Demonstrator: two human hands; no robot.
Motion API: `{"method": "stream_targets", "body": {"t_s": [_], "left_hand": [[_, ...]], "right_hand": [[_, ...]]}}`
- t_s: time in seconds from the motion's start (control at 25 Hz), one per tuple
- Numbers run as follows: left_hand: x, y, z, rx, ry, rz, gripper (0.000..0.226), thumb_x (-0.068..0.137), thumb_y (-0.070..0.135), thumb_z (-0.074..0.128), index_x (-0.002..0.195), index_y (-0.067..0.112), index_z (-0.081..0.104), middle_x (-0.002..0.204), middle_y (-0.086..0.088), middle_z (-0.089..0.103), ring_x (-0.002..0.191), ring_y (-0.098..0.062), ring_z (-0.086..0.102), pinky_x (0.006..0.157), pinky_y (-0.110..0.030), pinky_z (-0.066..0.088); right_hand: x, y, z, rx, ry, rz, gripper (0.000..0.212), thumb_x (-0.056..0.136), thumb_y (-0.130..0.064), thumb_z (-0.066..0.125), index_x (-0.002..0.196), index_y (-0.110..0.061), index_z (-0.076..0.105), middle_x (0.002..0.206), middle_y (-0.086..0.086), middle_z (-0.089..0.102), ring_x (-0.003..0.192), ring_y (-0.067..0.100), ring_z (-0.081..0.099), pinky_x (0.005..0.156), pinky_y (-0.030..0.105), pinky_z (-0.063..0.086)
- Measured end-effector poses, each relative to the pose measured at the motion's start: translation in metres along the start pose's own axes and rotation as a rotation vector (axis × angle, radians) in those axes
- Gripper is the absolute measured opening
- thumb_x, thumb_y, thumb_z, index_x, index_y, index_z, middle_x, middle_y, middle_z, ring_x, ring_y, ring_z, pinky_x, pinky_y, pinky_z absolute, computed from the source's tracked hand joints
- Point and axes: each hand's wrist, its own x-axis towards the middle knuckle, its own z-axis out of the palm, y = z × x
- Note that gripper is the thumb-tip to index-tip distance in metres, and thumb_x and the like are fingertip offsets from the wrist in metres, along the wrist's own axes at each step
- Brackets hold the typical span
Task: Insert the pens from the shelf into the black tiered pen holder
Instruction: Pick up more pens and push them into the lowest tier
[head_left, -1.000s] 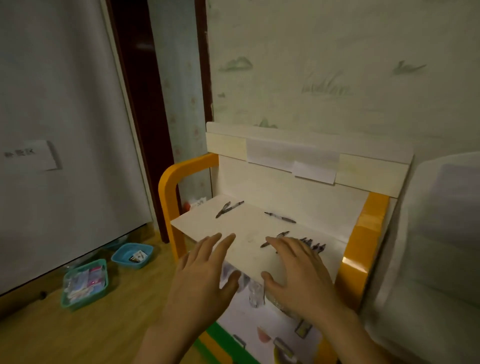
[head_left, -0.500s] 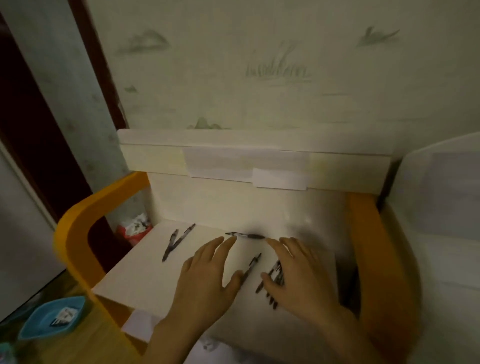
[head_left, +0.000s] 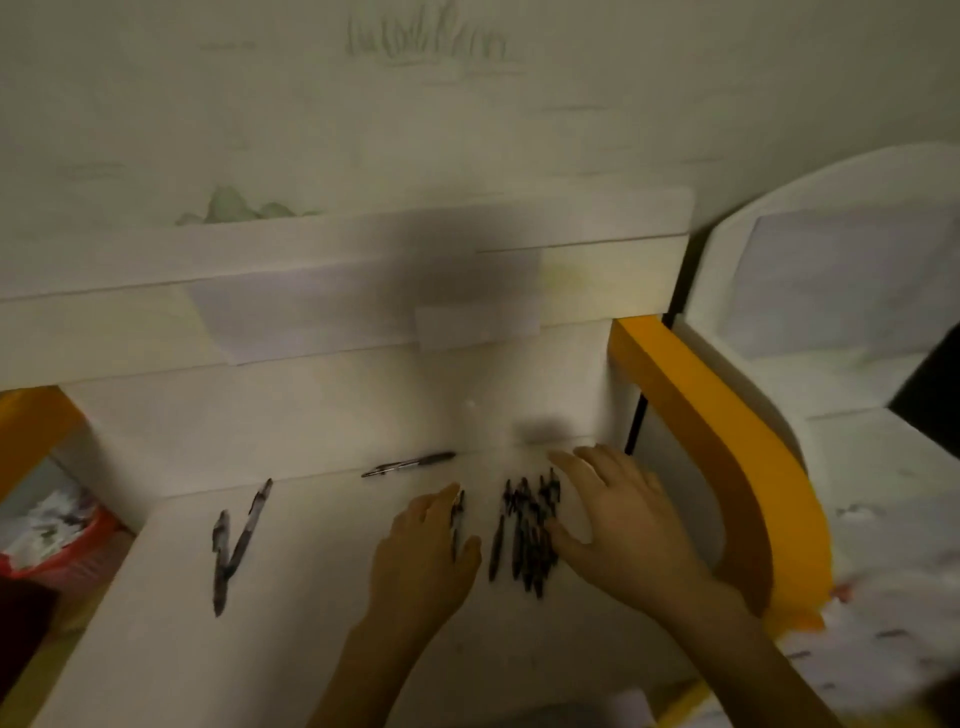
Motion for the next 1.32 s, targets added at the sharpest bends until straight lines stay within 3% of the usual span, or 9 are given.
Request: {"method": "stream_targets", "body": {"t_s": [0.2,0.32,0.52,0.72,0.84,0.96,1.32], "left_hand": [[0.016,-0.010,0.037,-0.106,-0.263,-0.181,0.081,0.089,0.058,0.049,0.152,0.022,0.012,0.149,-0.010,0.034,0.133,-0.028,0.035,0.106,-0.040,0.038],[0.027,0.010,0.055,-0.165,-0.279,-0.195,0.094,0.083,0.065,0.052,0.154,0.020,0.009,0.152,-0.011,0.027,0.138,-0.031,0.028,0.111,-0.041,0.030],[0.047,0.054,0.084,-0.154,-0.232,-0.170,0.107,0.065,0.076,0.043,0.150,0.017,0.016,0.143,-0.009,0.037,0.123,-0.029,0.037,0.103,-0.039,0.033],[0.060,0.077,0.101,0.043,-0.068,-0.103,0.090,0.083,0.041,0.062,0.150,-0.001,0.018,0.137,-0.022,0.044,0.118,-0.035,0.048,0.099,-0.039,0.043],[0.077,0.081,0.104,0.083,-0.048,-0.134,0.076,0.080,0.034,0.074,0.136,-0.004,0.040,0.122,-0.020,0.056,0.103,-0.030,0.060,0.085,-0.036,0.052],[0.085,0.077,0.101,0.075,-0.212,-0.174,0.047,0.092,0.027,0.060,0.128,0.005,0.039,0.127,-0.013,0.052,0.112,-0.025,0.055,0.090,-0.032,0.047],[0.084,0.024,0.074,-0.222,-0.268,-0.286,0.045,0.089,0.026,0.061,0.122,0.012,0.035,0.113,-0.011,0.058,0.093,-0.025,0.061,0.073,-0.034,0.052]], "right_hand": [[-0.012,0.002,-0.001,-0.051,0.004,0.114,0.066,0.085,-0.057,0.045,0.145,-0.033,0.032,0.145,-0.004,0.041,0.136,0.020,0.034,0.111,0.038,0.029],[-0.009,0.003,-0.002,-0.078,-0.014,0.129,0.068,0.084,-0.059,0.041,0.145,-0.034,0.029,0.143,-0.005,0.041,0.135,0.019,0.034,0.112,0.038,0.031],[-0.001,0.008,0.001,-0.087,-0.032,0.124,0.066,0.084,-0.055,0.048,0.145,-0.033,0.032,0.145,-0.003,0.042,0.137,0.021,0.033,0.113,0.038,0.026],[0.007,0.018,0.003,-0.062,-0.074,0.095,0.067,0.087,-0.055,0.047,0.147,-0.036,0.023,0.151,-0.007,0.031,0.142,0.017,0.020,0.116,0.035,0.014],[0.014,0.023,0.008,-0.034,-0.082,0.084,0.066,0.086,-0.055,0.046,0.146,-0.034,0.029,0.148,-0.007,0.036,0.141,0.018,0.025,0.116,0.036,0.017],[0.019,0.029,0.013,-0.028,-0.071,0.075,0.065,0.083,-0.054,0.048,0.144,-0.033,0.034,0.144,-0.007,0.042,0.138,0.018,0.031,0.114,0.037,0.023],[0.043,0.022,0.019,0.017,-0.088,0.041,0.065,0.087,-0.055,0.049,0.145,-0.036,0.031,0.148,-0.010,0.036,0.140,0.015,0.025,0.115,0.035,0.021]]}}
